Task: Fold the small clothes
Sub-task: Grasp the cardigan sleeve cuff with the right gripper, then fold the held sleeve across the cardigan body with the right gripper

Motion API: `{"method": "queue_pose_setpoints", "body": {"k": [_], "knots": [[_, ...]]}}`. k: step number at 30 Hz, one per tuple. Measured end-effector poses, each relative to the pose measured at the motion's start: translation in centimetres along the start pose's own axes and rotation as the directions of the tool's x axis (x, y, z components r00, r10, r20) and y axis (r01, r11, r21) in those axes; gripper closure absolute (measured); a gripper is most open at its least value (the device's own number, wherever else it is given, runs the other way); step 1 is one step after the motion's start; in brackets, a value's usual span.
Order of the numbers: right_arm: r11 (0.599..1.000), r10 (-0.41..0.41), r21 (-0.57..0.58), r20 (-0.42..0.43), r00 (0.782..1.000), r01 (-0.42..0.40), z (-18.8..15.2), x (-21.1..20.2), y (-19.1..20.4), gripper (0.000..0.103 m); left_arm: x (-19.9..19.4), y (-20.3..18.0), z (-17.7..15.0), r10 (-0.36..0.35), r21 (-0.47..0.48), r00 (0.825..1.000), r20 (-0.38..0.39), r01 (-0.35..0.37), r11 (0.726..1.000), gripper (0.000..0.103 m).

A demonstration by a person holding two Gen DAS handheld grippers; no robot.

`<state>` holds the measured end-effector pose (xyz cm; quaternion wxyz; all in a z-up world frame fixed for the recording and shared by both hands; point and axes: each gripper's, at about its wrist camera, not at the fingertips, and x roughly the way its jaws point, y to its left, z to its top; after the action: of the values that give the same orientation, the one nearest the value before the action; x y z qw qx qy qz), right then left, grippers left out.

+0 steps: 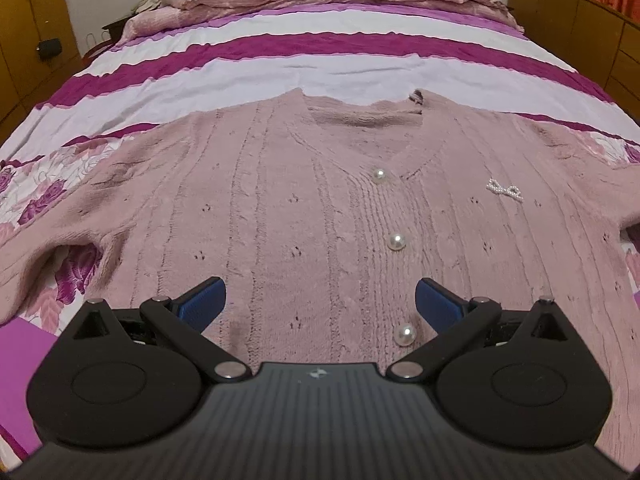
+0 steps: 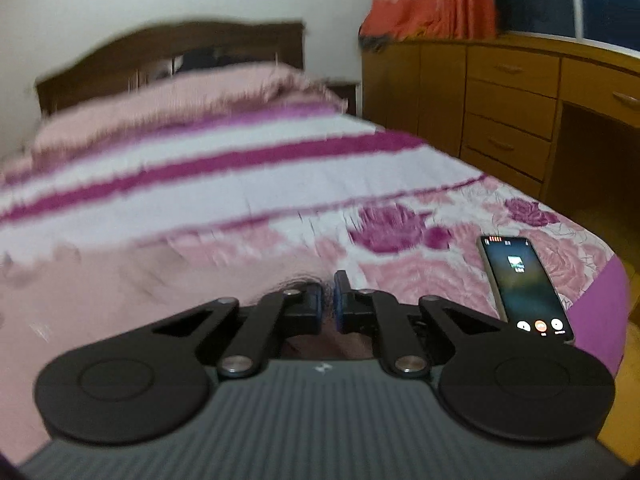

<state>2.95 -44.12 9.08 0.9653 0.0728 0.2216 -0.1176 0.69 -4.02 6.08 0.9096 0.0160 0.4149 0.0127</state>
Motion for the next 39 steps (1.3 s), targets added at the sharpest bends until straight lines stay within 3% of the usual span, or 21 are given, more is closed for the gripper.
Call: {"method": "queue_pose_setpoints", "body": {"k": [7, 19, 26, 29, 32, 34, 35, 37, 39], "knots": [[0.998, 0.062, 0.025, 0.058, 0.996, -0.063, 2.2, -1.7, 4.4, 0.094, -0.1, 1.1, 0.4, -0.035, 0.002, 0.999, 0.014, 0.035, 0.999, 0.000], [0.967, 0.226, -0.133, 0.064, 0.972, -0.216, 3.9, -2.6, 14.0, 0.094, 0.2, 4.7, 1.0, -0.044, -0.037, 0.999, 0.008, 0.044, 0.998, 0.000], [0.921, 0.346, -0.168, -0.056, 0.937, -0.350, 0.8, -0.3, 20.0, 0.093, 0.5, 5.8, 0.6, -0.046, -0.049, 0.999, 0.015, 0.047, 0.998, 0.000], [0.901, 0.393, -0.138, -0.145, 0.908, -0.412, -1.3, 1.4, 21.9, 0.092, 0.7, 6.2, 0.3, -0.043, -0.059, 0.999, 0.008, 0.043, 0.997, 0.000], [0.881, 0.435, -0.080, -0.249, 0.865, -0.466, -3.4, 2.6, 23.0, 0.091, 1.0, 6.6, -0.2, -0.037, -0.069, 0.999, -0.004, 0.036, 0.997, 0.000], [0.889, 0.421, -0.055, -0.297, 0.857, -0.455, -4.6, 3.3, 23.4, 0.091, 1.2, 6.8, -0.4, -0.031, -0.072, 0.999, -0.013, 0.030, 0.997, 0.000], [0.894, 0.409, -0.056, -0.307, 0.860, -0.445, -5.1, 3.4, 23.4, 0.090, 1.3, 7.0, -0.5, -0.027, -0.075, 1.000, -0.017, 0.025, 0.997, 0.000], [0.899, 0.391, -0.074, -0.302, 0.869, -0.431, -5.7, 2.9, 23.3, 0.075, 1.3, 7.2, -0.6, -0.023, -0.080, 1.000, -0.019, 0.021, 0.997, 0.000], [0.906, 0.367, -0.109, -0.276, 0.889, -0.408, -6.0, 2.1, 22.9, 0.052, 1.4, 7.2, -0.7, -0.022, -0.082, 0.999, -0.024, 0.020, 0.996, 0.000]]}}
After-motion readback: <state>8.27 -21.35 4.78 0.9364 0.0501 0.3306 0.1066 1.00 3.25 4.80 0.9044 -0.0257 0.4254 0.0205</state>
